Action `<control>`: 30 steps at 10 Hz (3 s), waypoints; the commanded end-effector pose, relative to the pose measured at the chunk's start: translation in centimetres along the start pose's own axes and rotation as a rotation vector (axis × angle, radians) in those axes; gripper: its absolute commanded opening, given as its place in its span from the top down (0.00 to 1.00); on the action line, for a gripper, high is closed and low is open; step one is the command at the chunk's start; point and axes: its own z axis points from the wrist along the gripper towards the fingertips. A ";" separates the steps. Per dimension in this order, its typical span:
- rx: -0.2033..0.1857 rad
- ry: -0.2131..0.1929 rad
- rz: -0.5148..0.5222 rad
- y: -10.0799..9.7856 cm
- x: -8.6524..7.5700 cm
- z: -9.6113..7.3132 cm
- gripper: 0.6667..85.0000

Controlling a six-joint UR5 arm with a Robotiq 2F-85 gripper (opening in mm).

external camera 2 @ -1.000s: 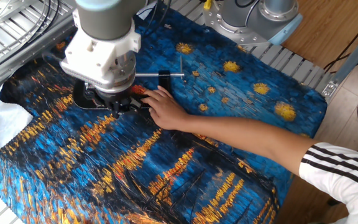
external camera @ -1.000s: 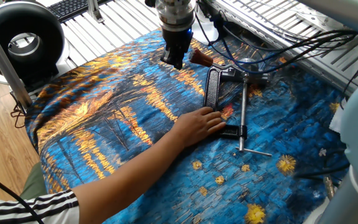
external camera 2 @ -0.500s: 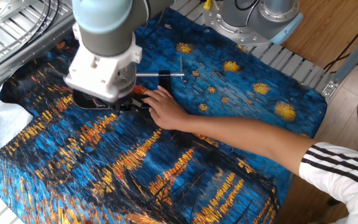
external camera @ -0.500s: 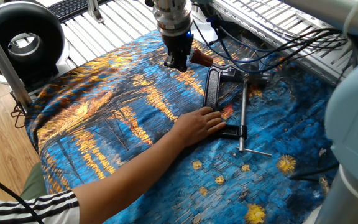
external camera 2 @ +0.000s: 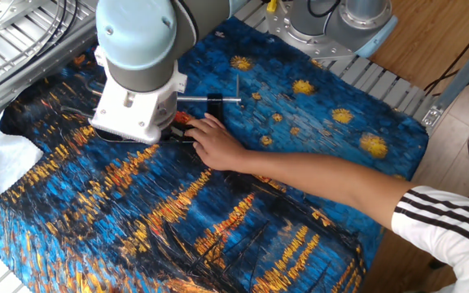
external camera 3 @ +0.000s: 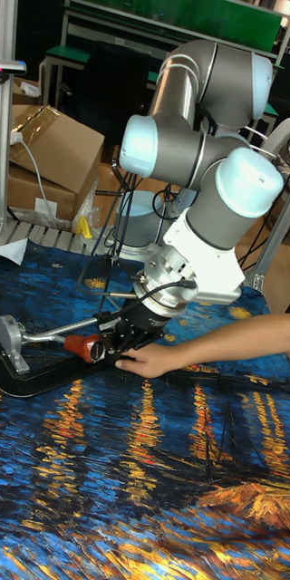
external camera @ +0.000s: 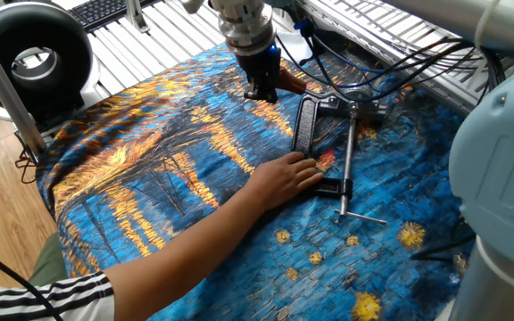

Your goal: Pull up the lever

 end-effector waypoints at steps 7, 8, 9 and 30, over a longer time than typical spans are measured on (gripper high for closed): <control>-0.185 -0.171 -0.026 4.7 -4.3 -1.9 1.00; -0.170 -0.161 -0.033 4.3 -4.0 -1.8 1.00; -0.164 -0.144 -0.029 4.2 -3.6 -1.7 1.00; 0.092 0.207 -0.134 -1.5 -3.7 1.1 1.00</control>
